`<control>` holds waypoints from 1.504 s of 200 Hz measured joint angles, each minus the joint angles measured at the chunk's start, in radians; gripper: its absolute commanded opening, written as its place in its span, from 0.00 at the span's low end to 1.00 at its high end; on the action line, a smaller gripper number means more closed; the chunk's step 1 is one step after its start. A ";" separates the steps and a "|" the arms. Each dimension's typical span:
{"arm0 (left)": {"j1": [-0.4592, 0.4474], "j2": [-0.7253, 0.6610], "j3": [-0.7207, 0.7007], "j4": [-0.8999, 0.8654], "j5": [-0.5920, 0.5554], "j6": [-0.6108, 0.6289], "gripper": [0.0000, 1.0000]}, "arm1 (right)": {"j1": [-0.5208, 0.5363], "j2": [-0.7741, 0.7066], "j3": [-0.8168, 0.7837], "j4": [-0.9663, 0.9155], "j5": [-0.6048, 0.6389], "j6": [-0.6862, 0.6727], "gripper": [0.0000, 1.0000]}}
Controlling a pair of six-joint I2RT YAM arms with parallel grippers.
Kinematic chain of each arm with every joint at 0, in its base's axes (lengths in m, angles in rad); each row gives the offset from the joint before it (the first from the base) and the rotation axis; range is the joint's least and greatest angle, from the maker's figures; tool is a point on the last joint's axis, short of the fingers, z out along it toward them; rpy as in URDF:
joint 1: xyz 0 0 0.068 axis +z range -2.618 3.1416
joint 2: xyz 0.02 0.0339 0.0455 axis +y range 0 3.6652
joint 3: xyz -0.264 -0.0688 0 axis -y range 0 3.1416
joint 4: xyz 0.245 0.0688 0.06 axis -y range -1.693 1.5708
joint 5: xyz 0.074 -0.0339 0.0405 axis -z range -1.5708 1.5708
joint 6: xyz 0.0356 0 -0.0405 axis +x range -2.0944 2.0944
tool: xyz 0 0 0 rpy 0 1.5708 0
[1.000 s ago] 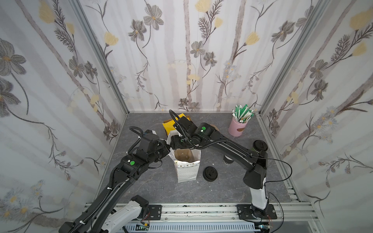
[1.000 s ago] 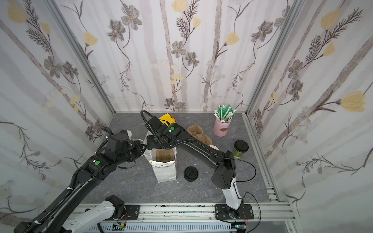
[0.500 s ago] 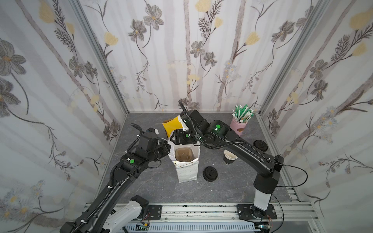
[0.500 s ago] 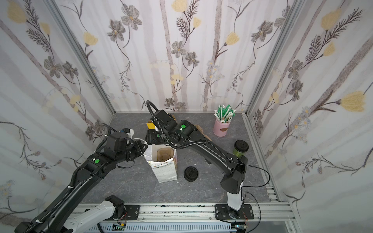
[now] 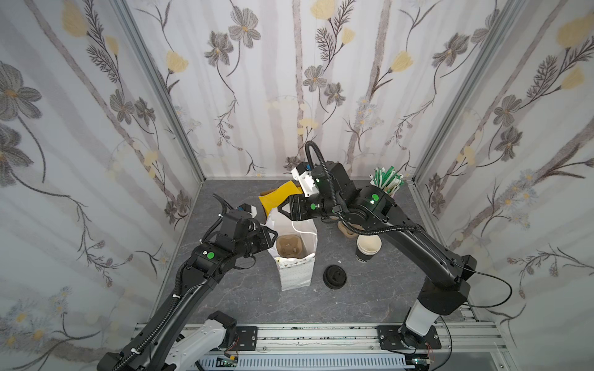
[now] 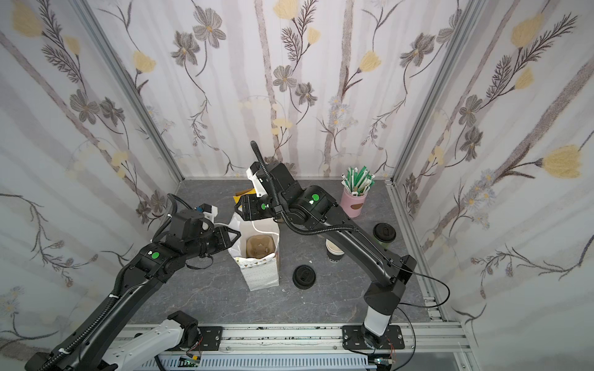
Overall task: Pack a coffee takeout order
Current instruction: Shake the takeout bag at the center of the table.
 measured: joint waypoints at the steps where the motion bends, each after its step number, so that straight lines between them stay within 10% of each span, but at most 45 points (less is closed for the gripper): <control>1: 0.000 0.000 0.000 -0.001 0.000 0.001 0.38 | -0.002 -0.001 -0.001 0.000 0.000 0.000 0.57; 69: 0.006 0.090 0.092 -0.082 -0.055 0.053 0.00 | -0.181 -0.096 -0.092 0.021 0.052 -0.042 0.56; 154: 0.011 0.094 0.124 -0.137 -0.099 0.079 0.00 | -0.359 -0.233 -0.221 0.019 0.229 -0.159 0.60; 201: 0.013 0.040 0.071 -0.146 -0.081 0.045 0.28 | -0.394 -0.236 -0.187 0.027 0.208 -0.180 0.61; 301: 0.021 -0.024 0.077 -0.153 -0.186 0.000 0.26 | -0.550 -0.244 -0.168 0.041 0.157 -0.123 0.63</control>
